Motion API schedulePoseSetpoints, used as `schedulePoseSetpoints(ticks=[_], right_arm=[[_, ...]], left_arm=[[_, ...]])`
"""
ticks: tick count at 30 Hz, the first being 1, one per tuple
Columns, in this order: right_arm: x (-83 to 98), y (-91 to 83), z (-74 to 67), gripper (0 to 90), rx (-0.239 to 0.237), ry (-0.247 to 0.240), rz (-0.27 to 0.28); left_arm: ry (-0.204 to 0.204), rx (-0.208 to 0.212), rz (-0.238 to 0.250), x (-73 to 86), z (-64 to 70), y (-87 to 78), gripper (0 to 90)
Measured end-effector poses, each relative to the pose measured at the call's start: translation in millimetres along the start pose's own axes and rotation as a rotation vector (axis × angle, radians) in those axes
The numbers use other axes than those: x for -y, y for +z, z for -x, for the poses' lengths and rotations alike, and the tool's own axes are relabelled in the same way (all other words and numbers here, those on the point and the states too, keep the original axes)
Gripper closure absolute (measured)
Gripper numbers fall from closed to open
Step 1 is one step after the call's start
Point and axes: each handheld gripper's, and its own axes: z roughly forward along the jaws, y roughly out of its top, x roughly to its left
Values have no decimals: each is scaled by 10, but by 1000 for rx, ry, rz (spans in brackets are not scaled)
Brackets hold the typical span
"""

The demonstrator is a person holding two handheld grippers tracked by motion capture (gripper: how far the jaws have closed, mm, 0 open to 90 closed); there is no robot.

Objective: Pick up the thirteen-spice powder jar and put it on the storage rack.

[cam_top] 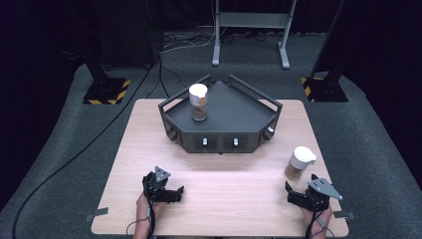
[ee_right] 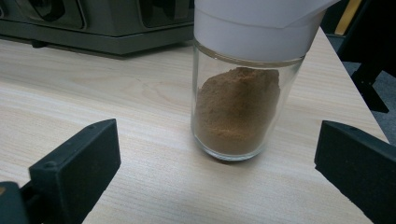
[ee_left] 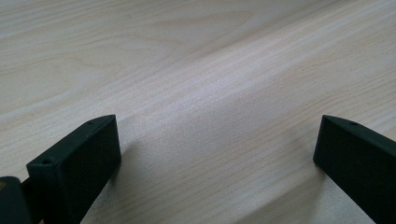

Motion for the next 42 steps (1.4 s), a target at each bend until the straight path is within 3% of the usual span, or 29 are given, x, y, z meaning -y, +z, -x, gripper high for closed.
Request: schedulePoseSetpoints(ticks=[9, 15, 17, 21, 25, 27, 33, 42], right_arm=[[-10, 7, -4, 0, 5, 2, -4], [-10, 9, -12, 0, 18, 16, -3], [3, 4, -72, 0, 48, 3, 5], [-18, 23, -116, 0, 62, -33, -5], [-62, 77, -98, 0, 52, -39, -2], [-78, 118, -85, 0, 54, -37, 31], [-147, 302, 29, 0, 38, 18, 65], [-198, 440, 58, 0, 44, 6, 74]], left_arm=[[18, -15, 8, 13, 40, -8, 3], [6, -6, 5, 6, 18, -2, 2], [5, -6, 5, 6, 18, -2, 2], [2, -1, 0, -2, 2, 0, 3], [-8, -5, 1, -1, 5, 2, 2], [-9, -5, 1, 0, 6, 3, 3], [-9, -7, 1, 0, 7, 3, 2], [-12, -12, 0, -2, 10, 1, 3]])
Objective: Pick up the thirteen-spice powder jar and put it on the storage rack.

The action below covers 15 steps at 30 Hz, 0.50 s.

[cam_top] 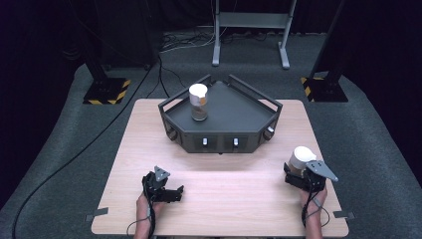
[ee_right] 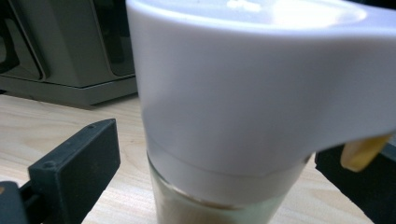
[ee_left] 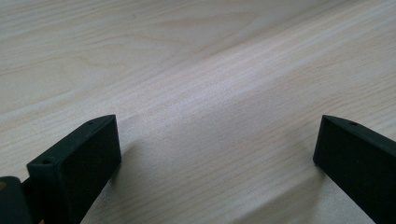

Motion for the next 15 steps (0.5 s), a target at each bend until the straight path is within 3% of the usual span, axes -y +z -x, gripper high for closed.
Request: schedulePoseSetpoints(ticks=[5, 8, 10, 15], right_arm=[[-22, 52, 27, 0, -19, 1, -23], [-51, 87, 3, 4, -5, 5, -55], [-47, 86, -7, 117, -2, -1, -54], [-95, 112, 33, 228, -23, 11, -100]], left_arm=[[-1, -11, 4, 7, 20, -2, 3], [-3, -10, 3, 6, 16, -1, 3], [-1, -13, 4, 7, 22, -3, 3], [-3, -12, 4, 7, 21, -2, 3]])
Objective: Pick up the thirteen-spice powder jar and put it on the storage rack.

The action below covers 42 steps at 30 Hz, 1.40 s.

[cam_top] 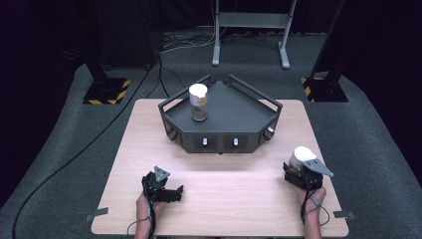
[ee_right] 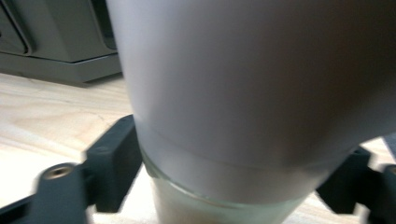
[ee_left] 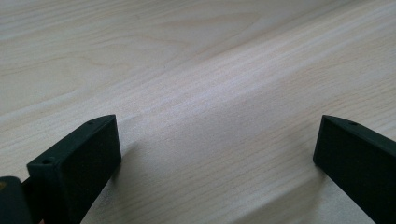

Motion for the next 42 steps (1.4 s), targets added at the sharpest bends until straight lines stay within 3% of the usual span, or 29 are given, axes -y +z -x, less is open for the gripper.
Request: schedulePoseSetpoints(ticks=[3, 9, 21, 31, 42], right_arm=[[-13, 1, -21, 293, 15, -3, -11], [-5, -7, 11, 303, 4, 16, -7], [-14, -21, 2, 306, -9, 0, -6], [11, -52, 111, 306, -28, 68, 19], [-150, -125, 37, 306, -28, 31, 40]], left_arm=[[1, -1, 0, 1, 2, -1, 3], [0, 1, 0, 0, -2, 0, 3], [-1, 1, -1, -2, -4, 0, 3], [-6, 3, -4, -8, -14, 1, 4], [-6, 3, -4, -8, -14, 1, 4]])
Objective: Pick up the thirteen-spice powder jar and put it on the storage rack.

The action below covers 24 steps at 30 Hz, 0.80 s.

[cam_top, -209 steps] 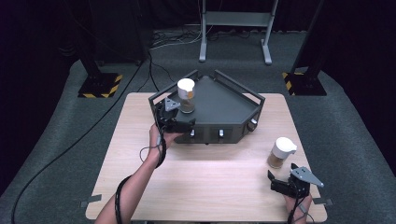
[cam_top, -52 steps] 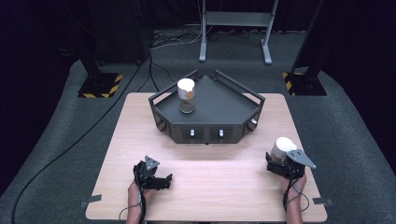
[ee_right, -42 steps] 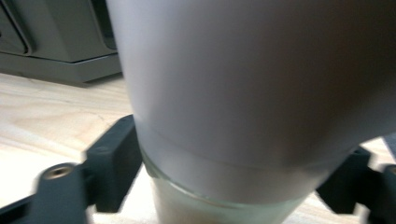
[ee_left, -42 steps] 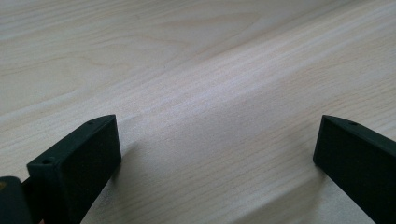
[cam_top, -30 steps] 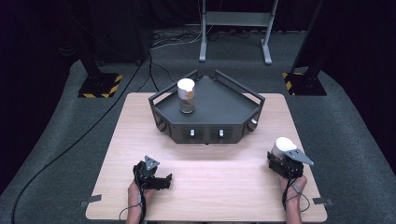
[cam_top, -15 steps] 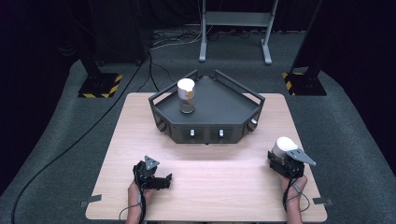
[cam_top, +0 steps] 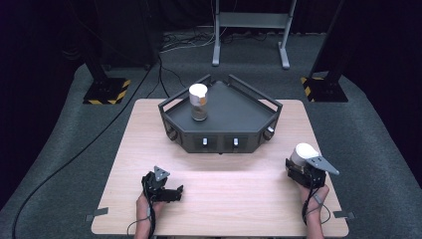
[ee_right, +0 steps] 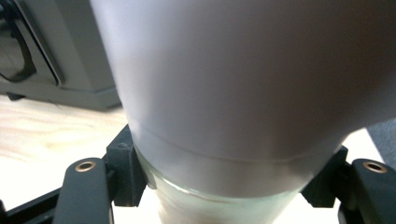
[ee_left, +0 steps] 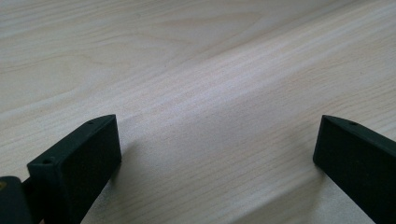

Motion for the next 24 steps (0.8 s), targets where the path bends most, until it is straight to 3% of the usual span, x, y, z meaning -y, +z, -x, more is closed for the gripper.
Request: schedulePoseSetpoints(ticks=[24], right_arm=[[-543, -105, -50, 306, -39, -62, 58]], left_arm=[[-3, -4, 1, -5, -5, 7, 5]])
